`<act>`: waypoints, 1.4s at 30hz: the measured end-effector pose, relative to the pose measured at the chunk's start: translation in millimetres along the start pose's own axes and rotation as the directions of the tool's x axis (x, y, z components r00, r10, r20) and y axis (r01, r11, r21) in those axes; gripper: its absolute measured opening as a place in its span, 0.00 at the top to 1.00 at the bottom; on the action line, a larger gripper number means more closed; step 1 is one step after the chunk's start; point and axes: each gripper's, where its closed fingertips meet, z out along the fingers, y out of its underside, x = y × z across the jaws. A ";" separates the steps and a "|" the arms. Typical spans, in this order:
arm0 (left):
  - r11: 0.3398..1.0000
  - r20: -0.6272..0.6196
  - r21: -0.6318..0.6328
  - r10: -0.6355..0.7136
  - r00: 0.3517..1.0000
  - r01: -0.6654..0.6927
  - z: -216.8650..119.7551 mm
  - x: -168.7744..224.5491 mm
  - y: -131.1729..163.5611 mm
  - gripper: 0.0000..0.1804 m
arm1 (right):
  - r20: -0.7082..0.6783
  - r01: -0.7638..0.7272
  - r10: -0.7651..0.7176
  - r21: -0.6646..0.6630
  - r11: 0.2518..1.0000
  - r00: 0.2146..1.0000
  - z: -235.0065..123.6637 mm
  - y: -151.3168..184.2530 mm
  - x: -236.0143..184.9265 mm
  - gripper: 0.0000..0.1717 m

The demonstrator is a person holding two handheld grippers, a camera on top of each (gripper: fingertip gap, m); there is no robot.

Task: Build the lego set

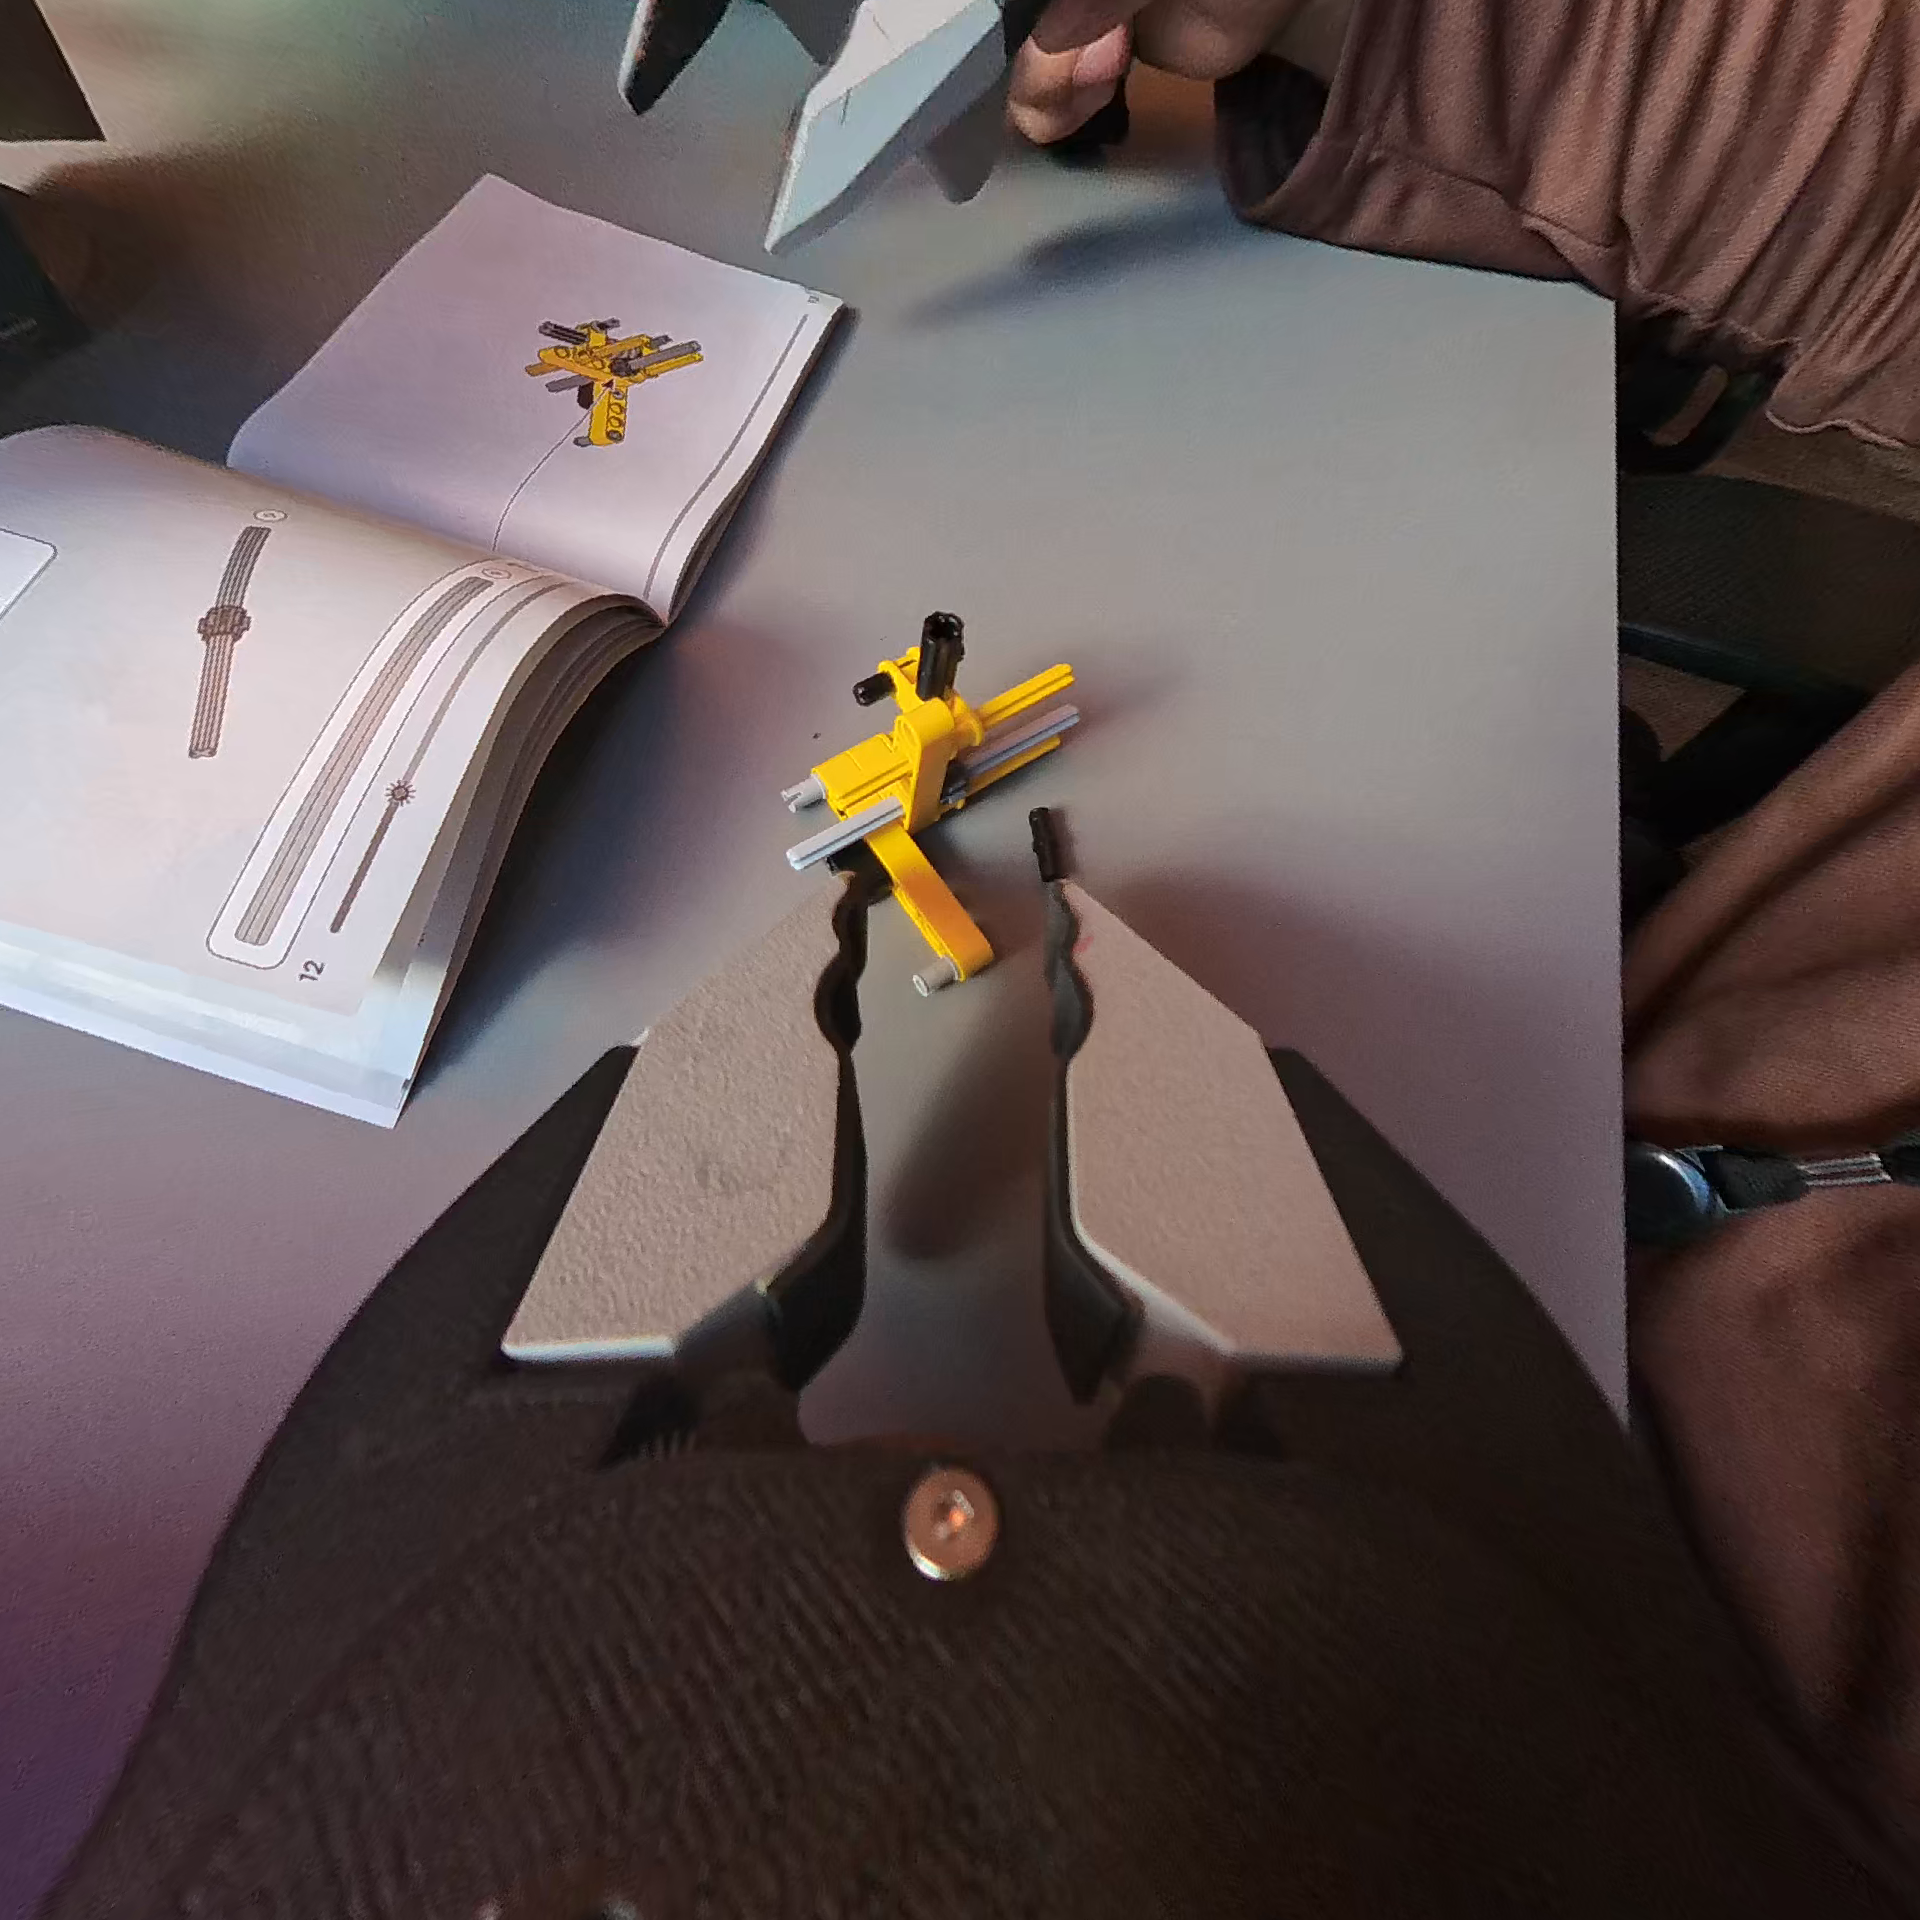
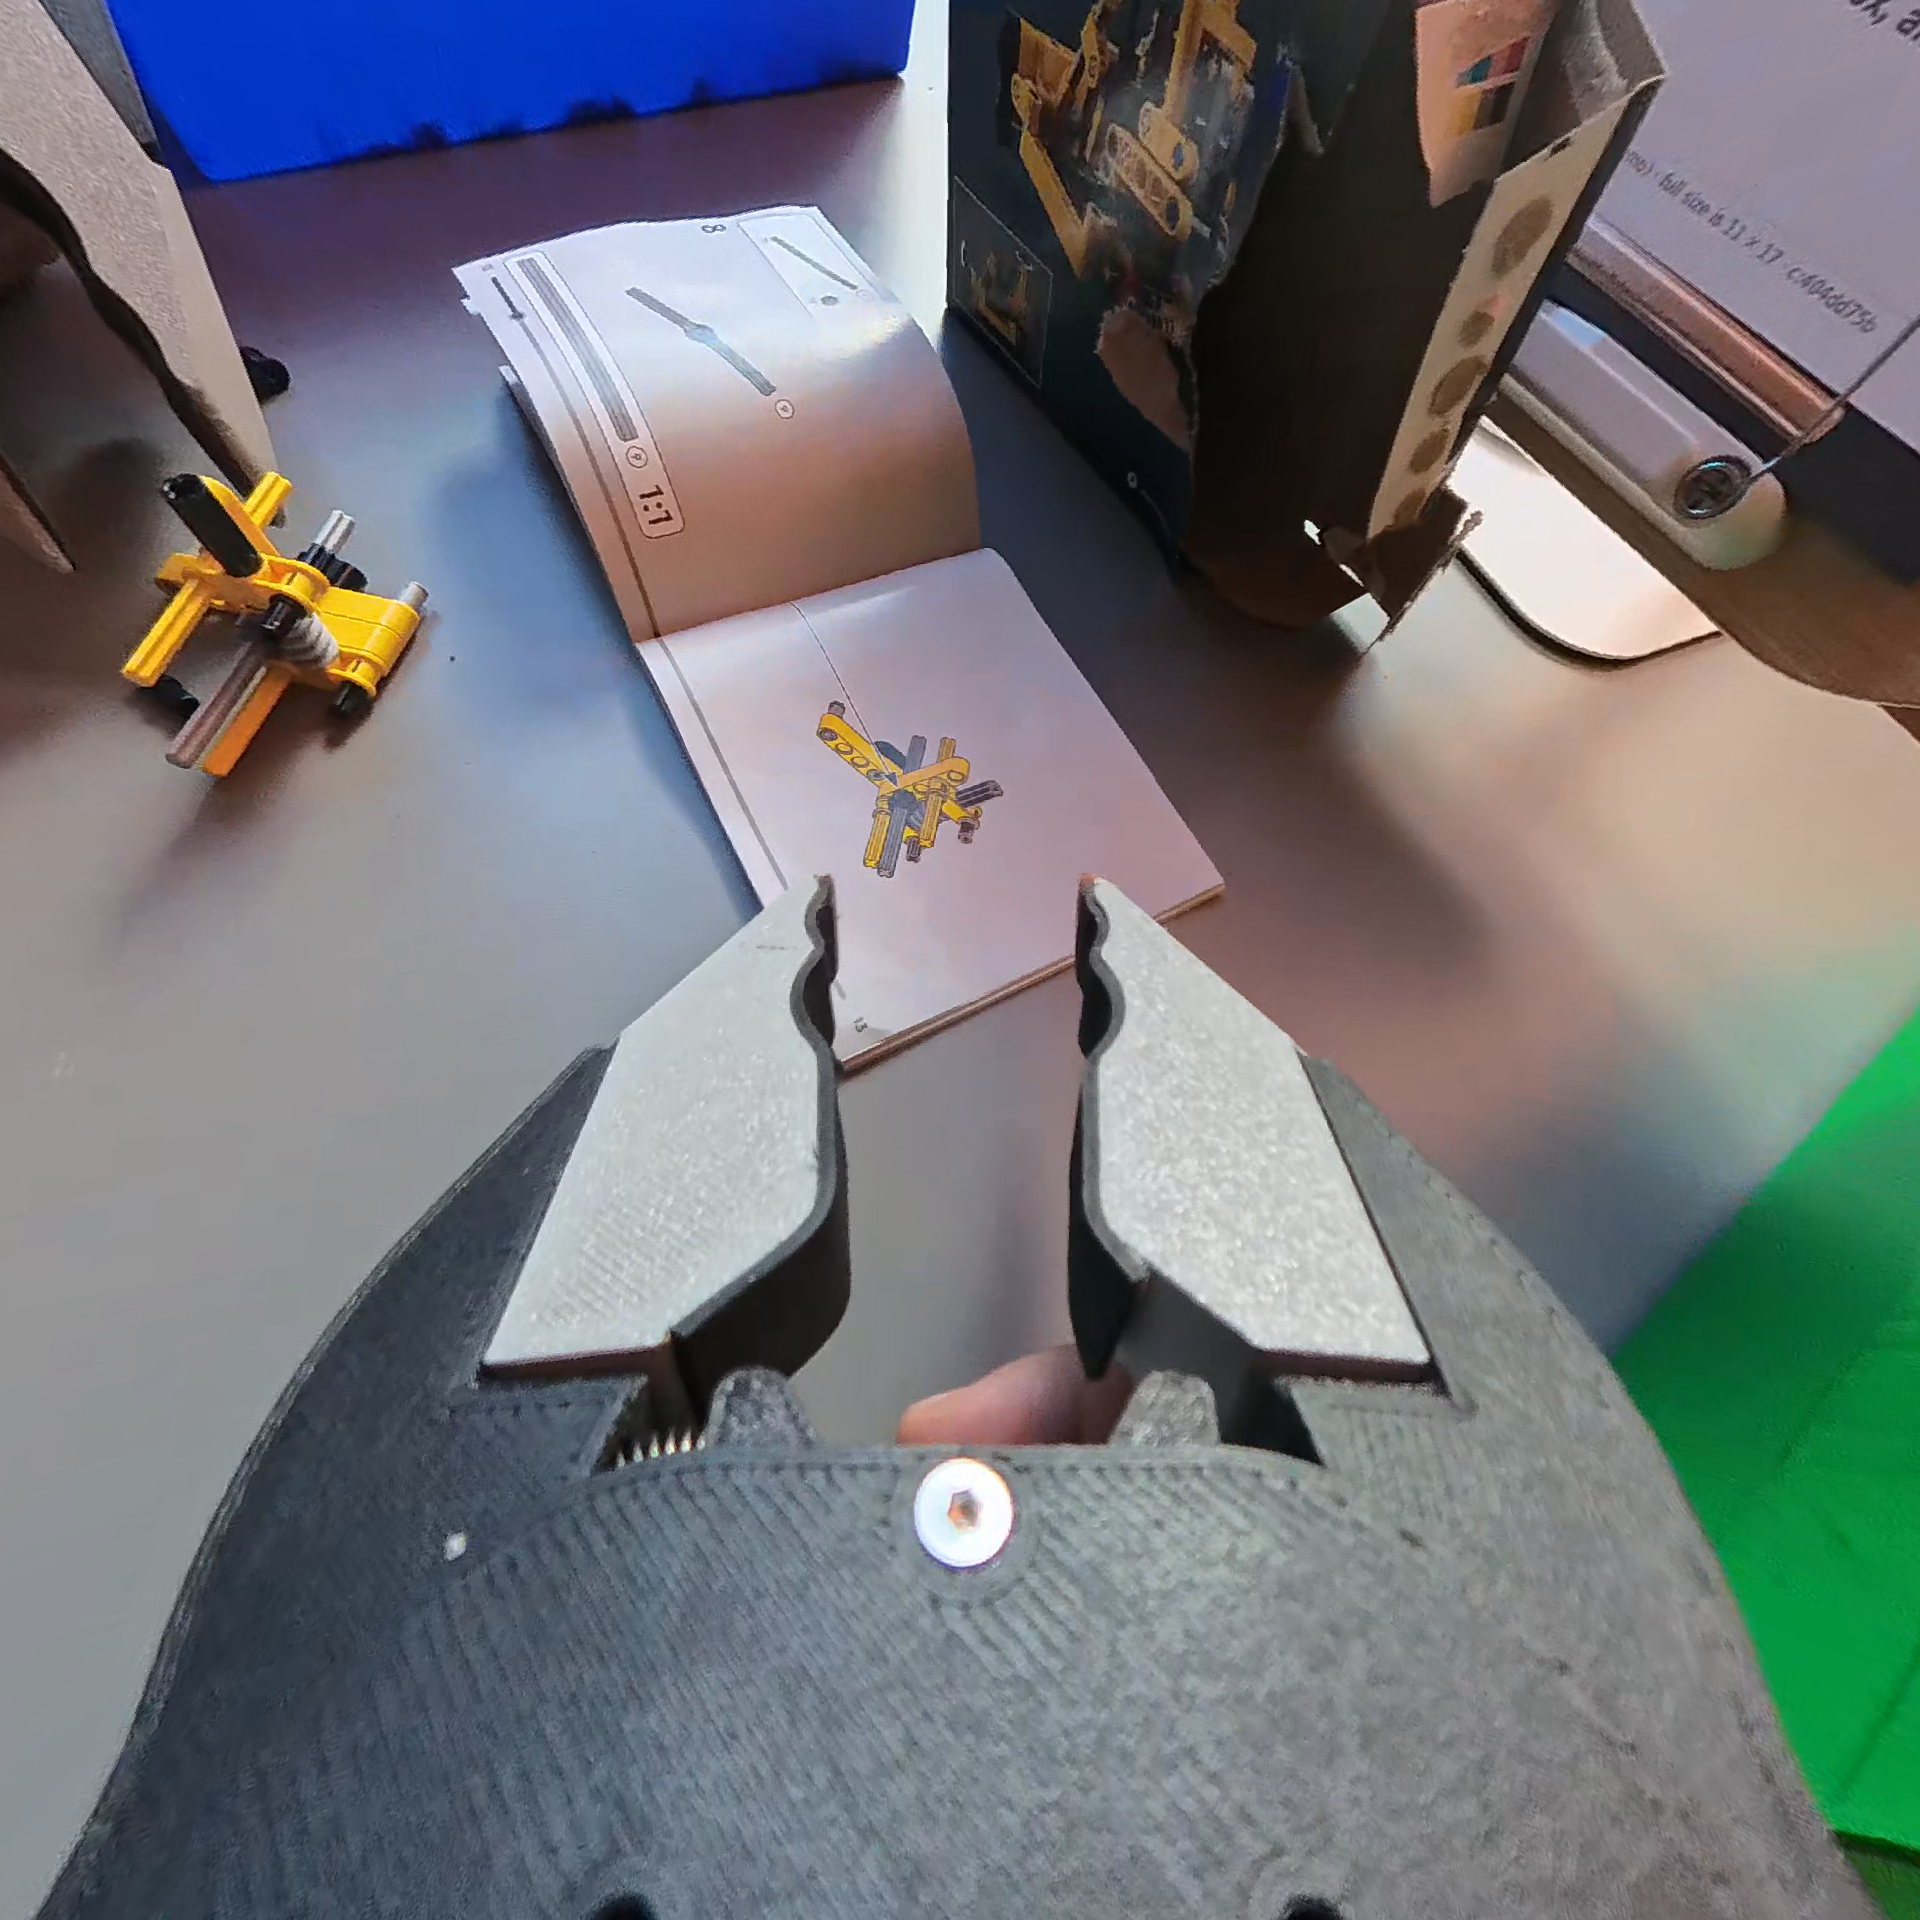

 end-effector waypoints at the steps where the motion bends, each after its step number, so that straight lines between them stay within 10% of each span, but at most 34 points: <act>1: 1.000 -0.001 -0.002 -0.003 1.000 0.003 0.1 -0.1 0.3 0.82 | 0.003 0.005 -0.005 -0.002 1.000 1.000 0.2 0.3 -0.8 0.75; 42: 0.997 -0.012 -0.076 0.005 1.000 -0.006 8.8 4.1 8.4 0.81 | 0.272 0.315 -0.346 0.151 0.937 0.898 5.5 -24.0 -109.6 0.67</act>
